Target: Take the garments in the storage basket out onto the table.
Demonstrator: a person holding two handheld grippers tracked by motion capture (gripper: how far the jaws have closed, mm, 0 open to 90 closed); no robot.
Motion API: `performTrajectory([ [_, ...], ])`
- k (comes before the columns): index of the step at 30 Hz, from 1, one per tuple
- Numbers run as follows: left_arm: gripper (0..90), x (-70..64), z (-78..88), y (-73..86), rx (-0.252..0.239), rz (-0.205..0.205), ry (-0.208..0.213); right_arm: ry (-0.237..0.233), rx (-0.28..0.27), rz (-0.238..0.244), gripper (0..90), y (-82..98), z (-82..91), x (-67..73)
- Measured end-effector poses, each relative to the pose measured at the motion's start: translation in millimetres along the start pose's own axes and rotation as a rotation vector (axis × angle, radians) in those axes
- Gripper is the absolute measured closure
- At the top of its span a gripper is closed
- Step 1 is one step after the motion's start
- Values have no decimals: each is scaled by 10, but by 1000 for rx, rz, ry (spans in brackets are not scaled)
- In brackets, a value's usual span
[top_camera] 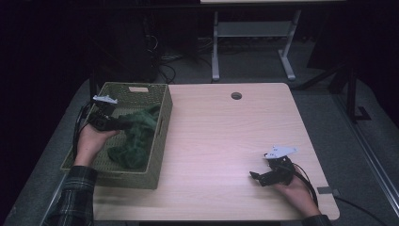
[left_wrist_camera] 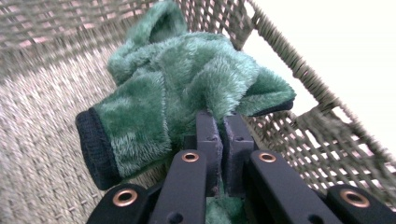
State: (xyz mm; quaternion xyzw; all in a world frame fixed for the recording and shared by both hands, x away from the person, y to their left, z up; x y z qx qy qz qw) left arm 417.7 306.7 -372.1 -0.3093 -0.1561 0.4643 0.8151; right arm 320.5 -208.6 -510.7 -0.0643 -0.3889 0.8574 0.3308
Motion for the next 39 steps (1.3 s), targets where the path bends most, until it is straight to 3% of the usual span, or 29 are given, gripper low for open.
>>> performTrajectory([
  [9,872,17,242,-120,-65,35,12,0,0,1,56,0,0,-1],
  [19,872,-81,486,-278,-130,14,2,0,0,1,57,0,0,0],
  [21,872,-114,547,-327,-165,24,9,0,0,1,57,0,0,0],
  [28,872,-284,775,-547,-238,3,38,0,-1,1,57,0,-1,0],
  [39,872,-598,1037,-912,-323,-67,74,0,-1,1,57,0,-1,0],
])
Point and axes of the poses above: each handheld gripper's, and its own axes: z roughly backward along the jaws, y roughly out of its underside, x roughly to its left, the point moved 4 cm from there along -z, roughly forward along the jaws, and after that the axes turned 9 degrees about -y, right-handed, at the moved point
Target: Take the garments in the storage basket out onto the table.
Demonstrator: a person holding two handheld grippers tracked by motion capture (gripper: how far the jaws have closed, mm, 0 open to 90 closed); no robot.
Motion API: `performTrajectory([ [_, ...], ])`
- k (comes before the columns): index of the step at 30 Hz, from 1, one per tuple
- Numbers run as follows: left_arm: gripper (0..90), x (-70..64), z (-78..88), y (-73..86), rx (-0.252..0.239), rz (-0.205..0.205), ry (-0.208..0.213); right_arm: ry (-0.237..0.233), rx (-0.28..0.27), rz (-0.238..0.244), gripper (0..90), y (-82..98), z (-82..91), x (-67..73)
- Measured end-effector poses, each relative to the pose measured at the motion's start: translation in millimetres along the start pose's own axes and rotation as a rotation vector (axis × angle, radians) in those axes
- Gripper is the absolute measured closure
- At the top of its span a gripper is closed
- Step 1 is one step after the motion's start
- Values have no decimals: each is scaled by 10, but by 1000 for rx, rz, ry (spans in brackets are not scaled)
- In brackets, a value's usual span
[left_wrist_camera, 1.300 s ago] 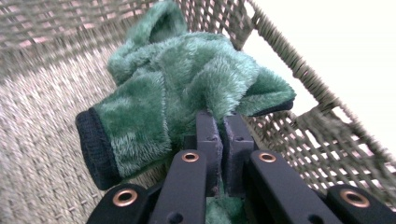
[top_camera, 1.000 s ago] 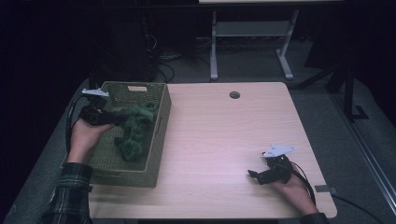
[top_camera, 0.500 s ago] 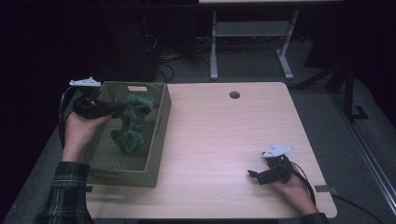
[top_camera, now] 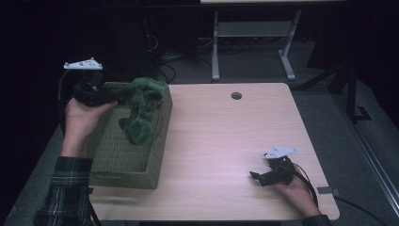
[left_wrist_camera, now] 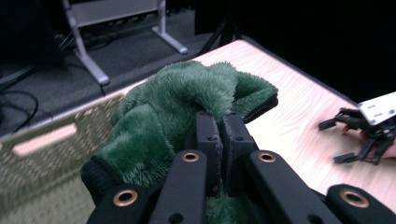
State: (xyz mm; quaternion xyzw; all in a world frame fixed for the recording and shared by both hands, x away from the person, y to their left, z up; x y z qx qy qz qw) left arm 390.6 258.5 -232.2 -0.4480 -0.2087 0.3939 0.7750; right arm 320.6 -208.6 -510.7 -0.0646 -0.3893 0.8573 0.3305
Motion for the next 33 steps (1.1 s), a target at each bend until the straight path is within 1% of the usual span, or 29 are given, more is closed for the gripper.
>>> performTrajectory([
  [2,872,-58,0,-69,-10,-13,7,0,0,0,57,0,0,0],
  [7,872,-188,-36,-176,-26,-35,26,0,0,0,57,0,0,0],
  [14,870,-382,-130,-245,-56,-35,84,-1,-1,-2,57,-1,0,2],
  [24,870,-647,-316,-282,-47,-52,152,-1,-2,-2,57,-2,0,2],
  [30,870,-846,-490,-275,-31,-76,195,-1,-2,-2,57,-2,0,3],
  [32,870,-931,-561,-264,-25,-81,215,-1,-3,-2,57,-2,0,3],
  [33,871,-981,-605,-257,-18,-90,223,-1,-3,-2,57,-2,0,2],
])
Point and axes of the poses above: each handheld gripper's, and its own axes: z roughly backward along the jaws, y roughly out of its underside, x roughly to its left, the point moved 4 cm from there along -z, roughly forward along the jaws, and after that the axes turned 9 degrees about -y, right-handed, at the moved point
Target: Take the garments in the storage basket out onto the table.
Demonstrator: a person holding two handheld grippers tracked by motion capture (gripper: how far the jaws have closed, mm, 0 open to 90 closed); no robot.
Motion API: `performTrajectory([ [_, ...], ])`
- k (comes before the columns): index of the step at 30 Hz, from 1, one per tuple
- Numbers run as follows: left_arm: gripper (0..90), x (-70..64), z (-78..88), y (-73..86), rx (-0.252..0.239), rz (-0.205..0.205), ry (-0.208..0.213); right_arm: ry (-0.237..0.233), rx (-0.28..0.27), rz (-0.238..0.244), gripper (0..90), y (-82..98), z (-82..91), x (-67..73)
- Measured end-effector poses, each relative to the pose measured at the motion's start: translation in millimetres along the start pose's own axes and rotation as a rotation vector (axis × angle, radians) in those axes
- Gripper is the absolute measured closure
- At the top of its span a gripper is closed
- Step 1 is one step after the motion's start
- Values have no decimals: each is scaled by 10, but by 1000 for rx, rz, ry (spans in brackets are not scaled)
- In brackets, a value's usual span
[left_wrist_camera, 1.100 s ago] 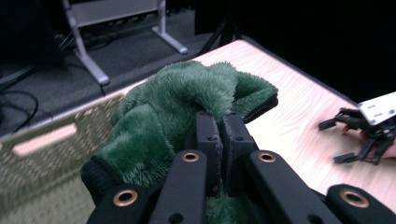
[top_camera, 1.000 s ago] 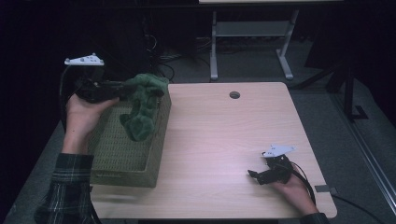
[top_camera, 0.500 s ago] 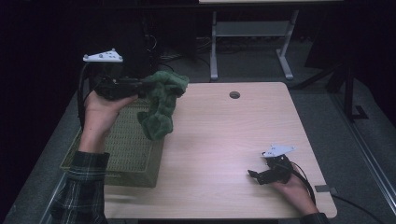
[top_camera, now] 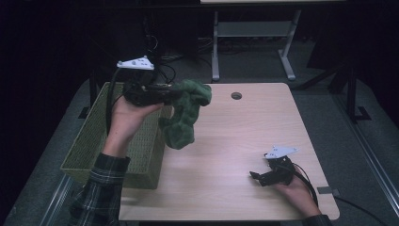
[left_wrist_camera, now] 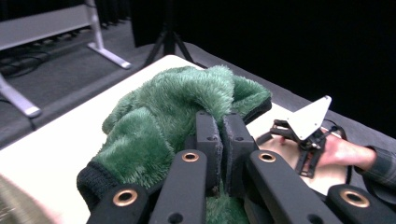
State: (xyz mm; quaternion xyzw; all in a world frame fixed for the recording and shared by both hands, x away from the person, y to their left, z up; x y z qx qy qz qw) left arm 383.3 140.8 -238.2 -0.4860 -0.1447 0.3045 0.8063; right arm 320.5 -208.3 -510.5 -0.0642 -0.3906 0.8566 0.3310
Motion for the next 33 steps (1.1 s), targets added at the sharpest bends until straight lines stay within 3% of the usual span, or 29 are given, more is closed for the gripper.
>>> performTrajectory([
  [9,871,-210,-355,53,22,-5,48,0,0,0,57,0,0,0],
  [23,872,-448,-871,245,65,-9,34,0,0,0,57,0,0,0],
  [33,872,-493,-1264,540,100,18,18,-2,-1,5,57,1,0,3],
])
Point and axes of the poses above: each handheld gripper's, and its own axes: z roughly backward along the jaws, y roughly out of its underside, x roughly to its left, the point moved 4 cm from there along -z, roughly forward along the jaws, and after that the axes turned 9 degrees about -y, right-handed, at the moved point
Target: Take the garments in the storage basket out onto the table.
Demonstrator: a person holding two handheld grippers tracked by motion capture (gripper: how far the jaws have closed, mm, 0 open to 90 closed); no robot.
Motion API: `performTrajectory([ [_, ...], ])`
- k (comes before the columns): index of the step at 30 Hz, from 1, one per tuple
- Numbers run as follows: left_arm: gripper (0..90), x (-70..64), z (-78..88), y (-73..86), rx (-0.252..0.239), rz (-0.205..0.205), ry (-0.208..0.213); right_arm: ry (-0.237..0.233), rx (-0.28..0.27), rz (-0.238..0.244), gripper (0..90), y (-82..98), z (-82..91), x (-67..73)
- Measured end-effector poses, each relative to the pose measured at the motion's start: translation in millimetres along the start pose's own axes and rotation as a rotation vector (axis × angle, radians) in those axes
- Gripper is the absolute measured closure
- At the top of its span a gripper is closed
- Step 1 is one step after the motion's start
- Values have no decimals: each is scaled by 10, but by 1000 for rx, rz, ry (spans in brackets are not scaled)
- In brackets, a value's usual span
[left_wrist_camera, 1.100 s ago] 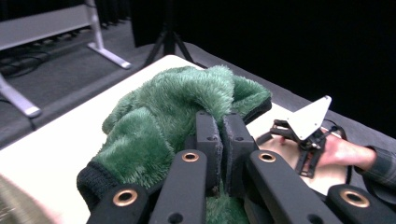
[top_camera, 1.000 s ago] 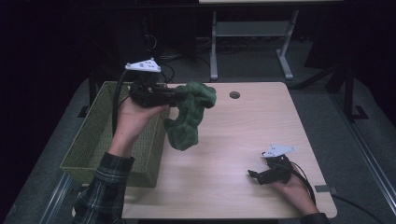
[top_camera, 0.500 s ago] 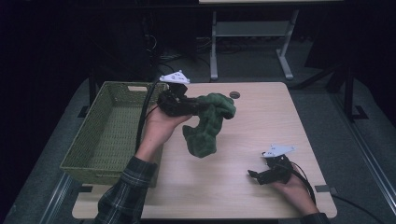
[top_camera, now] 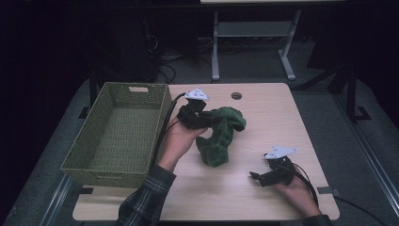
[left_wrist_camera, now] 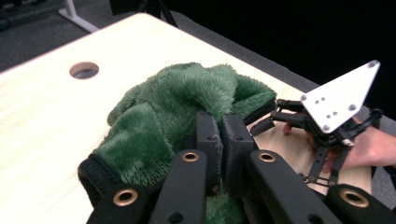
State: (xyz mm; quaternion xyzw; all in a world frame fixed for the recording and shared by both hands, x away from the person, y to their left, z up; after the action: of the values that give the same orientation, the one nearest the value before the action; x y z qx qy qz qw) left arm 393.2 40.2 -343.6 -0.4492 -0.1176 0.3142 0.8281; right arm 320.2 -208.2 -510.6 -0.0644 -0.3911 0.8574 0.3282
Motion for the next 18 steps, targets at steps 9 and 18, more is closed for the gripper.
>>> performTrajectory([
  [9,872,-79,-404,264,65,24,18,0,2,3,57,1,0,-1],
  [18,871,-136,-770,485,129,33,40,-6,2,5,57,1,-1,4],
])
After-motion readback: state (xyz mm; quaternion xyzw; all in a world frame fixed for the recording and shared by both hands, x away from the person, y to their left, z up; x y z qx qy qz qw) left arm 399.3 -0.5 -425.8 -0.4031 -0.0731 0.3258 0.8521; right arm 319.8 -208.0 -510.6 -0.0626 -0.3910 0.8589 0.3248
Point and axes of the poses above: each handheld gripper's, and its own axes: z roughly backward along the jaws, y roughly out of its underside, x roughly to its left, the point moved 4 cm from there along -z, roughly forward along the jaws, and after that the axes turned 9 degrees about -y, right-handed, at the moved point
